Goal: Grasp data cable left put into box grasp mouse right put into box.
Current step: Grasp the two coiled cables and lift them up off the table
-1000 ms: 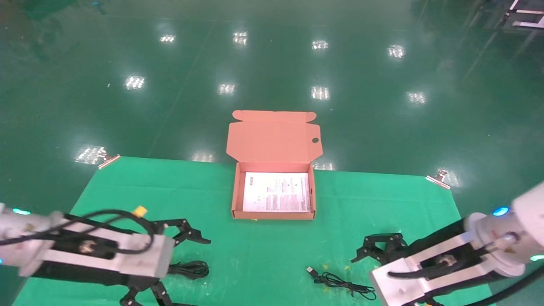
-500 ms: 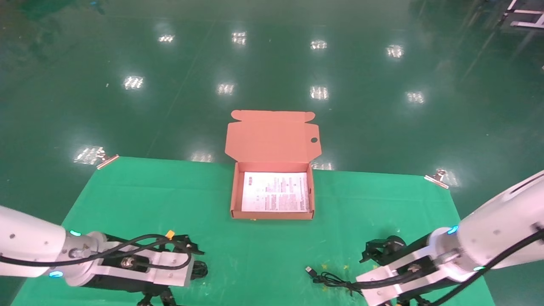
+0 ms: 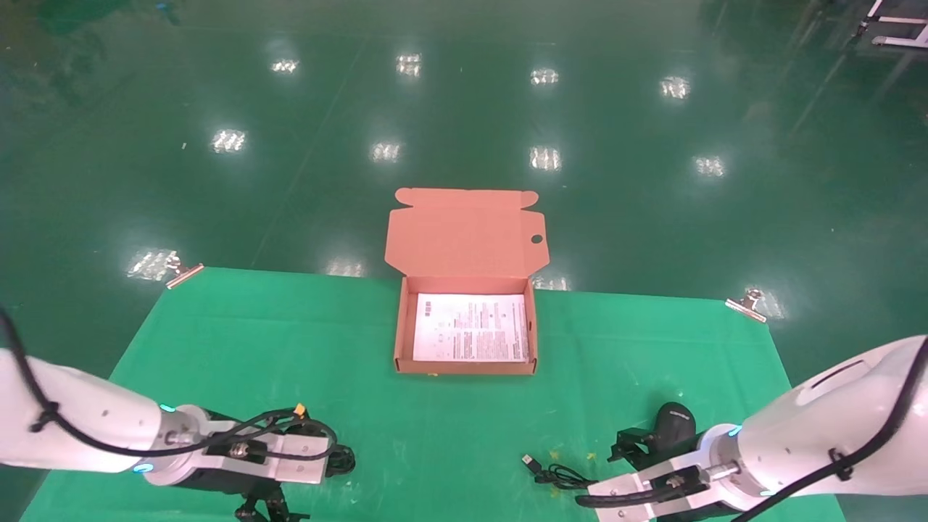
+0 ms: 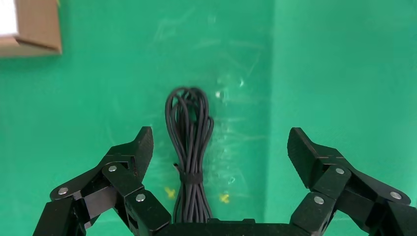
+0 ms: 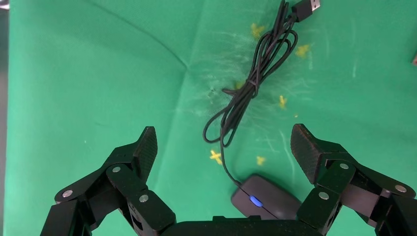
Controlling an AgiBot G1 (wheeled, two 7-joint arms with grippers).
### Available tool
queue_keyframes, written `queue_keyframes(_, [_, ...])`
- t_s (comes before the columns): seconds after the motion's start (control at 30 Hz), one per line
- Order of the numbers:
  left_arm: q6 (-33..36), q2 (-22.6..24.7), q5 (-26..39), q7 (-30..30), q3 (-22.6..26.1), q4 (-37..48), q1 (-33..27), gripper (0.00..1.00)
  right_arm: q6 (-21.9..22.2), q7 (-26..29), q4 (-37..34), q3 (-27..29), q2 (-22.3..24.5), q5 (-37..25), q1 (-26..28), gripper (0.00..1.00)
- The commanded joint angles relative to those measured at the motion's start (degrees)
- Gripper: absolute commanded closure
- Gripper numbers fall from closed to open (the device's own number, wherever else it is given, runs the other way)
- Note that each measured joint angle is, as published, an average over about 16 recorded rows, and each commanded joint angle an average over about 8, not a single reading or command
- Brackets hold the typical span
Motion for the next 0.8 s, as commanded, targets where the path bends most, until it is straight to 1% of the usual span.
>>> queue_keyframes(0.03, [-0.9, 1.2, 1.3, 0.5, 0.5, 2.8, -0.2, 0.00, 0.9, 1.1, -0.6, -0.2, -0.5, -0.9, -0.8, 0.00])
queue_keyframes(0.23, [-3.5, 4.2, 1.7, 0.9, 0.1, 12.9, -1.9, 0.00, 3.3, 1.9, -4.6, -0.6, -2.8, -2.9, -1.7, 0.00])
queue_keyframes(0.5, [-4.2, 6.4, -0.3, 1.4, -1.2, 24.4, -3.7, 0.00, 4.6, 0.7, -10.3, -0.4, -5.2, -1.9, -1.9, 0.00])
queue_keyframes(0.8, [-5.5, 8.3, -1.6, 6.9, -1.7, 32.7, -5.2, 0.01, 6.5, -0.1, -15.4, 0.0, -7.3, -0.9, -2.6, 0.00])
